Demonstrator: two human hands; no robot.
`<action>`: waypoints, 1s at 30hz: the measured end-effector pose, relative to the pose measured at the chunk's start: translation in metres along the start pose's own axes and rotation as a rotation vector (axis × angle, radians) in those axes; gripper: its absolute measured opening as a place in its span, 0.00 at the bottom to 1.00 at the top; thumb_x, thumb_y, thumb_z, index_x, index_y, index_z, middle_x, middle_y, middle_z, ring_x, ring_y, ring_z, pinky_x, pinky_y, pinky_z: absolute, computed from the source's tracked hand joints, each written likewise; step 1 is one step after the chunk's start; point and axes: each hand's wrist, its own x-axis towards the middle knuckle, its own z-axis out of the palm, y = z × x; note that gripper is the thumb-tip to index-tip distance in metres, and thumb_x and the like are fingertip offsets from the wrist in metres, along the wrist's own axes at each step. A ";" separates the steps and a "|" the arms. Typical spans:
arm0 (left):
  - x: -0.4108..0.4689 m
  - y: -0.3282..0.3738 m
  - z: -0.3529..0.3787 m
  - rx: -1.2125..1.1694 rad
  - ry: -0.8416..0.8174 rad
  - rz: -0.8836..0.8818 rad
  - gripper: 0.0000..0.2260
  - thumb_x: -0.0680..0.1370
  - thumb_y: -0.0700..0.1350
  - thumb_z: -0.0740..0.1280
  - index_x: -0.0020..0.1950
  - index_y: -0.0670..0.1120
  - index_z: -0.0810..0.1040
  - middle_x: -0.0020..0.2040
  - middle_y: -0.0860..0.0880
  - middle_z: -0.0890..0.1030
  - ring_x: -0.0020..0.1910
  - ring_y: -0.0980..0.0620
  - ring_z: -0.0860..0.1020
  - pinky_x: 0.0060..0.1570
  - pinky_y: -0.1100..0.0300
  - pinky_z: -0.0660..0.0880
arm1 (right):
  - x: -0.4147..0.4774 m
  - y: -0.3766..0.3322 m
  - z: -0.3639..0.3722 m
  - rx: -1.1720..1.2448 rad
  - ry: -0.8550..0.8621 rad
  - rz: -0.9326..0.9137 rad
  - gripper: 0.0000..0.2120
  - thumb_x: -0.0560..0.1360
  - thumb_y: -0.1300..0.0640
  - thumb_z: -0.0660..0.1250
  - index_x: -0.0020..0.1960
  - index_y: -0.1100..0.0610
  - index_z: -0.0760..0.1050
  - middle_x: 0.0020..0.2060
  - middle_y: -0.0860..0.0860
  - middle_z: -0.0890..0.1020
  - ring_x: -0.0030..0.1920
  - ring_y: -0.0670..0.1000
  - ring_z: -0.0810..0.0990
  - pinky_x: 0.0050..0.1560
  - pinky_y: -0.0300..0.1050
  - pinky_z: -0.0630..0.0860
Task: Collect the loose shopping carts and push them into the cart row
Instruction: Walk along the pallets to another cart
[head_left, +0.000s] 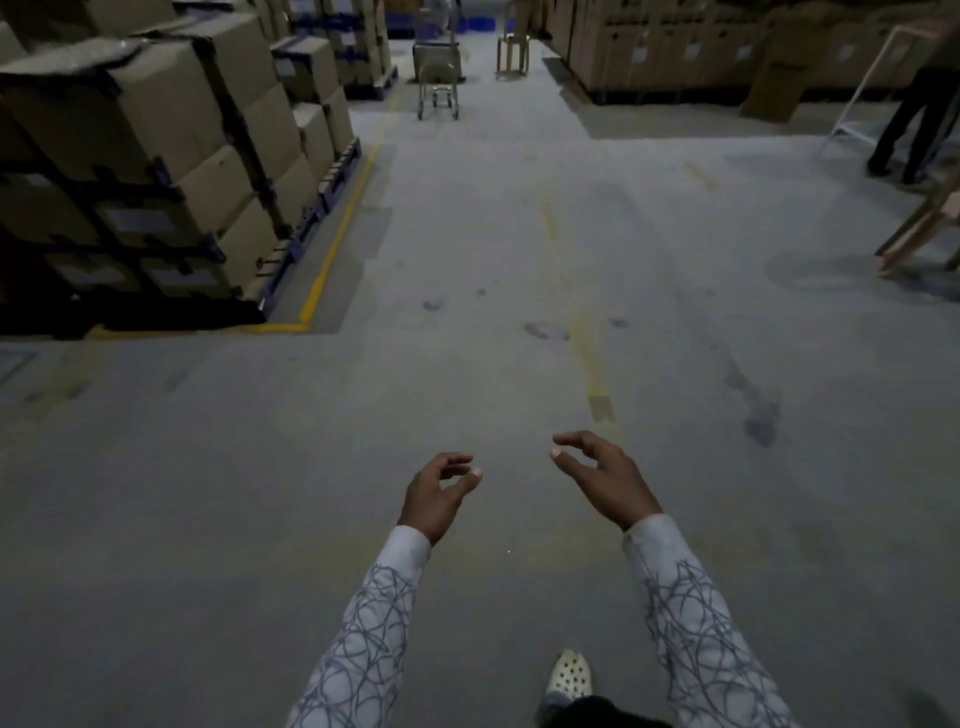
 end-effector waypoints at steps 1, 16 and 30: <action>0.019 0.010 0.012 -0.006 0.006 -0.005 0.08 0.75 0.44 0.75 0.54 0.51 0.82 0.51 0.50 0.84 0.56 0.52 0.81 0.59 0.53 0.77 | 0.026 -0.001 -0.013 -0.011 -0.015 -0.003 0.13 0.78 0.46 0.69 0.62 0.47 0.80 0.64 0.48 0.79 0.66 0.49 0.74 0.59 0.42 0.69; 0.333 0.021 0.014 -0.112 0.218 -0.186 0.08 0.77 0.42 0.73 0.56 0.47 0.82 0.50 0.52 0.83 0.50 0.60 0.80 0.54 0.62 0.75 | 0.427 -0.047 -0.022 0.039 -0.178 -0.112 0.10 0.76 0.44 0.70 0.56 0.42 0.81 0.54 0.41 0.83 0.59 0.47 0.80 0.62 0.51 0.77; 0.687 0.139 -0.032 -0.072 0.079 -0.110 0.09 0.77 0.43 0.73 0.57 0.48 0.82 0.47 0.52 0.83 0.45 0.62 0.80 0.46 0.64 0.73 | 0.703 -0.070 -0.027 0.179 -0.017 0.136 0.07 0.74 0.45 0.72 0.52 0.43 0.82 0.50 0.44 0.85 0.53 0.45 0.83 0.55 0.46 0.79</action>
